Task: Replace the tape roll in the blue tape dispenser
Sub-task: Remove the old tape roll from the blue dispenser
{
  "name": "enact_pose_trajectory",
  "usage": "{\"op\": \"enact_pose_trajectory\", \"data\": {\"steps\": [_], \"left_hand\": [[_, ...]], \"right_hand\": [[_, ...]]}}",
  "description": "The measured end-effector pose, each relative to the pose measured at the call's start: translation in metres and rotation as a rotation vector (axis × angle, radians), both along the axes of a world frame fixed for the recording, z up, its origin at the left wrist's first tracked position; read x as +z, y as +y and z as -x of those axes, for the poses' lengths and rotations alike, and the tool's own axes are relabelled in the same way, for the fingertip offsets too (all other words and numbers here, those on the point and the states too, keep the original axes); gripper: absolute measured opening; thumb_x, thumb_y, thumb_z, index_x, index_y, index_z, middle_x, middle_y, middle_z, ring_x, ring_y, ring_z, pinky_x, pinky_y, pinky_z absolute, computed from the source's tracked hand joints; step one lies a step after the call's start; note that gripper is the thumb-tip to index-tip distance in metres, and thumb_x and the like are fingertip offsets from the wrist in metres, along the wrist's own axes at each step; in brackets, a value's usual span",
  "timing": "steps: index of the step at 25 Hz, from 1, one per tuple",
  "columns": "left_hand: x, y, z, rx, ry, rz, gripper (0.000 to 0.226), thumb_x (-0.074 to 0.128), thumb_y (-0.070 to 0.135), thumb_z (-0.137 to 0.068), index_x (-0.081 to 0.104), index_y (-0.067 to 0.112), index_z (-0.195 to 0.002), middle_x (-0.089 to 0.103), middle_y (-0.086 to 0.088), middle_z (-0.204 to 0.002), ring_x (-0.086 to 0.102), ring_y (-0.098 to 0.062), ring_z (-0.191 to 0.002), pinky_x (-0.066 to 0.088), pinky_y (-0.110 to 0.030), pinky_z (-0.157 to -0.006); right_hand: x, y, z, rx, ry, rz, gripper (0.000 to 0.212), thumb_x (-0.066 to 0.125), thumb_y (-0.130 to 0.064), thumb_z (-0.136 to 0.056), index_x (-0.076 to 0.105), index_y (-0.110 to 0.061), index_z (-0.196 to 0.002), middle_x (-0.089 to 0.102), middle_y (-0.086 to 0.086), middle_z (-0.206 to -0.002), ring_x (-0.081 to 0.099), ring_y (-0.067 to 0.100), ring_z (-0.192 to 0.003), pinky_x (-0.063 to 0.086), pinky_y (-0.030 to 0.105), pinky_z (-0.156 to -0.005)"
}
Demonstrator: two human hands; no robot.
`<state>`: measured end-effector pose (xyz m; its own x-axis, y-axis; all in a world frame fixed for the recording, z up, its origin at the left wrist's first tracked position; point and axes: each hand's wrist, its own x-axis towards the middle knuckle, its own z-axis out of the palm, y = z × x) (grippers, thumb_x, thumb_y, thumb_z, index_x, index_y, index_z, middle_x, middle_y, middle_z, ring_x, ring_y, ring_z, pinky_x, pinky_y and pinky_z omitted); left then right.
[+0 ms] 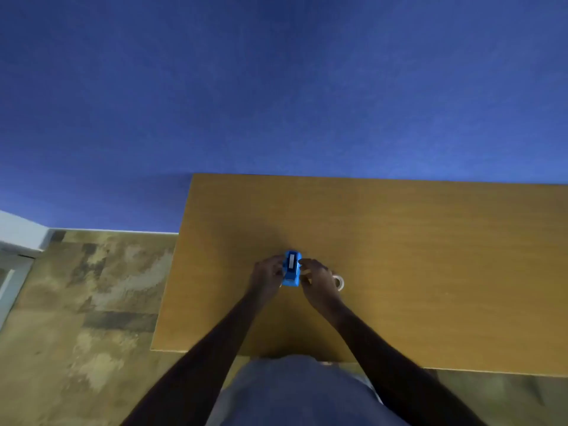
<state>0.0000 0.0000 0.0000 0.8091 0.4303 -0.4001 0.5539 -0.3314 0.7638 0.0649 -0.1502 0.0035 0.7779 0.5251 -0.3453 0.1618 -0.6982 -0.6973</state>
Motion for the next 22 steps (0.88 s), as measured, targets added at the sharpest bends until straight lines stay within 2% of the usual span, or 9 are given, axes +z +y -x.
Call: {"op": "enact_pose_trajectory", "data": {"steps": [3, 5, 7, 10, 13, 18, 22], "left_hand": [[-0.007, 0.012, -0.003, -0.086, 0.013, -0.025, 0.044, 0.059, -0.018, -0.094, 0.075, -0.004, -0.133, 0.081, -0.026, -0.119, 0.078, -0.045, -0.105, 0.062, -0.047, -0.093], [-0.011, 0.018, -0.009, -0.128, 0.018, -0.057, 0.042, 0.062, -0.015, -0.095, 0.076, -0.002, -0.132, 0.08, -0.024, -0.123, 0.077, -0.04, -0.111, 0.06, -0.044, -0.096], [-0.015, 0.022, -0.014, -0.159, 0.022, -0.062, 0.038, 0.064, -0.013, -0.095, 0.077, -0.003, -0.129, 0.078, -0.024, -0.124, 0.076, -0.039, -0.115, 0.061, -0.047, -0.101], [-0.02, 0.024, -0.018, -0.125, 0.019, -0.076, 0.038, 0.066, -0.013, -0.092, 0.078, -0.004, -0.127, 0.078, -0.024, -0.125, 0.076, -0.038, -0.116, 0.06, -0.049, -0.103], [-0.022, 0.024, -0.018, -0.078, 0.025, -0.081, 0.042, 0.067, -0.011, -0.092, 0.076, -0.001, -0.132, 0.079, -0.02, -0.129, 0.076, -0.034, -0.118, 0.061, -0.043, -0.103], [-0.023, 0.026, -0.019, -0.038, 0.044, -0.023, 0.054, 0.063, -0.012, -0.091, 0.069, 0.007, -0.141, 0.081, -0.015, -0.127, 0.079, -0.03, -0.117, 0.065, -0.05, -0.101], [-0.024, 0.026, -0.017, -0.053, 0.042, -0.023, 0.052, 0.068, -0.006, -0.093, 0.068, 0.01, -0.143, 0.08, -0.013, -0.128, 0.078, -0.029, -0.116, 0.065, -0.048, -0.1]], "right_hand": [[-0.006, 0.009, 0.0, -0.055, 0.037, 0.032, 0.048, 0.065, 0.009, -0.097, 0.064, -0.003, -0.143, 0.071, 0.02, -0.138, 0.074, 0.042, -0.117, 0.06, 0.057, -0.1], [-0.004, 0.016, 0.0, -0.05, 0.031, 0.07, 0.054, 0.068, 0.005, -0.097, 0.06, -0.01, -0.147, 0.068, 0.015, -0.139, 0.075, 0.041, -0.114, 0.062, 0.059, -0.095], [-0.006, 0.018, -0.002, -0.028, 0.019, 0.091, 0.059, 0.072, 0.0, -0.097, 0.056, -0.017, -0.151, 0.065, 0.011, -0.14, 0.076, 0.039, -0.111, 0.063, 0.059, -0.091], [-0.01, 0.02, -0.005, 0.003, -0.009, 0.142, 0.062, 0.075, -0.005, -0.097, 0.053, -0.02, -0.153, 0.061, 0.009, -0.141, 0.076, 0.038, -0.111, 0.064, 0.059, -0.091], [-0.011, 0.023, -0.009, 0.034, -0.048, 0.182, 0.059, 0.077, -0.009, -0.098, 0.055, -0.021, -0.151, 0.06, 0.009, -0.139, 0.076, 0.038, -0.109, 0.064, 0.058, -0.089], [-0.009, 0.029, -0.015, 0.089, -0.104, 0.252, 0.053, 0.078, -0.018, -0.097, 0.059, -0.02, -0.147, 0.058, 0.007, -0.139, 0.074, 0.037, -0.111, 0.064, 0.057, -0.087], [-0.008, 0.03, -0.017, 0.098, -0.125, 0.26, 0.045, 0.074, -0.016, -0.101, 0.061, -0.018, -0.143, 0.059, 0.006, -0.139, 0.074, 0.033, -0.114, 0.066, 0.054, -0.088]]}}
